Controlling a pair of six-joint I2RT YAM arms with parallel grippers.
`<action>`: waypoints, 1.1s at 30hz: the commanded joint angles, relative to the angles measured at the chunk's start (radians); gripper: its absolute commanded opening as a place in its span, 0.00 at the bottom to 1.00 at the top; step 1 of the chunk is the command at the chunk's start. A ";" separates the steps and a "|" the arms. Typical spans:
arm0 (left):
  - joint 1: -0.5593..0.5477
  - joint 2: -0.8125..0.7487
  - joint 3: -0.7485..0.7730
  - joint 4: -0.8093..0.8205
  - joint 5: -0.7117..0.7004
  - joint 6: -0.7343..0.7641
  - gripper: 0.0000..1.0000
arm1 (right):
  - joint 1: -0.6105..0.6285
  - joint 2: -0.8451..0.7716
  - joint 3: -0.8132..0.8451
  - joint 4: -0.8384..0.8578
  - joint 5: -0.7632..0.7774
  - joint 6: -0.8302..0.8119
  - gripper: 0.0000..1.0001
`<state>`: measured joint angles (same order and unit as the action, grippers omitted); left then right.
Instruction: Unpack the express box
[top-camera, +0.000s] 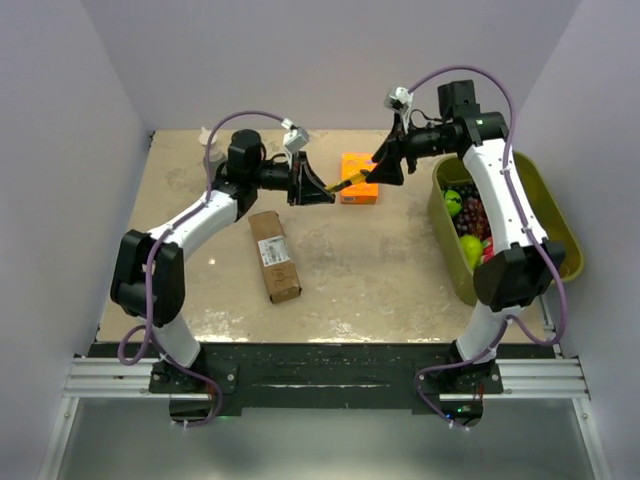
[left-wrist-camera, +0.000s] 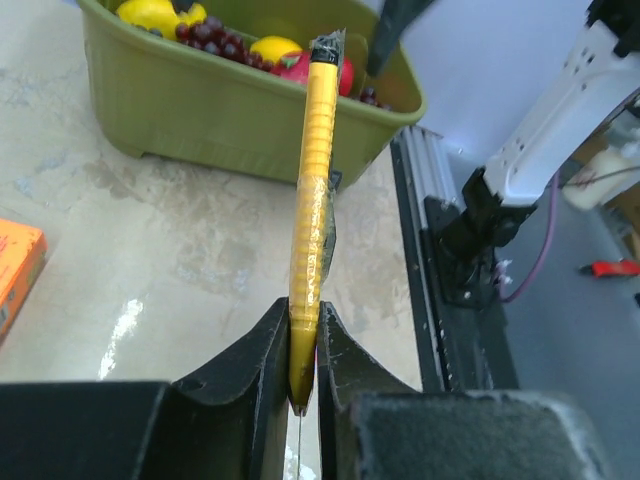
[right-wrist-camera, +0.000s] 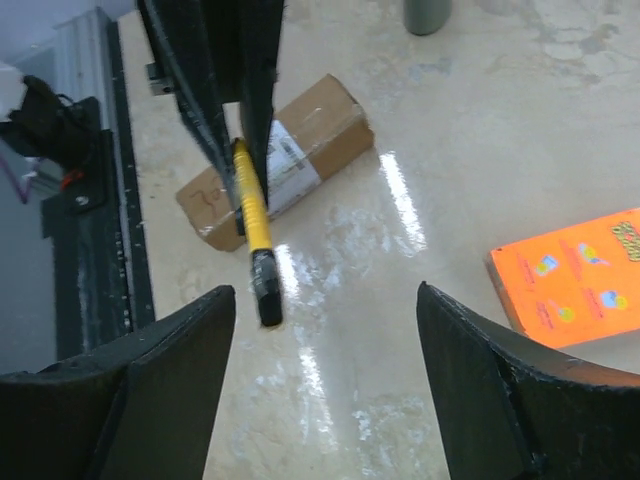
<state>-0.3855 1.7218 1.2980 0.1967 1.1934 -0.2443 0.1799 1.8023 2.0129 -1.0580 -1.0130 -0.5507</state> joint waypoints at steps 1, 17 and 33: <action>0.020 -0.044 -0.034 0.444 0.054 -0.324 0.00 | 0.029 -0.012 0.003 -0.100 -0.179 0.001 0.77; -0.007 0.079 0.084 0.604 0.063 -0.483 0.00 | 0.081 -0.009 -0.003 0.013 -0.179 0.077 0.69; -0.019 0.096 0.089 0.599 0.064 -0.477 0.00 | 0.101 -0.004 0.032 0.122 -0.119 0.155 0.54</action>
<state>-0.3965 1.8084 1.3445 0.7483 1.2469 -0.7151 0.2676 1.8061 1.9842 -0.9874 -1.1355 -0.4347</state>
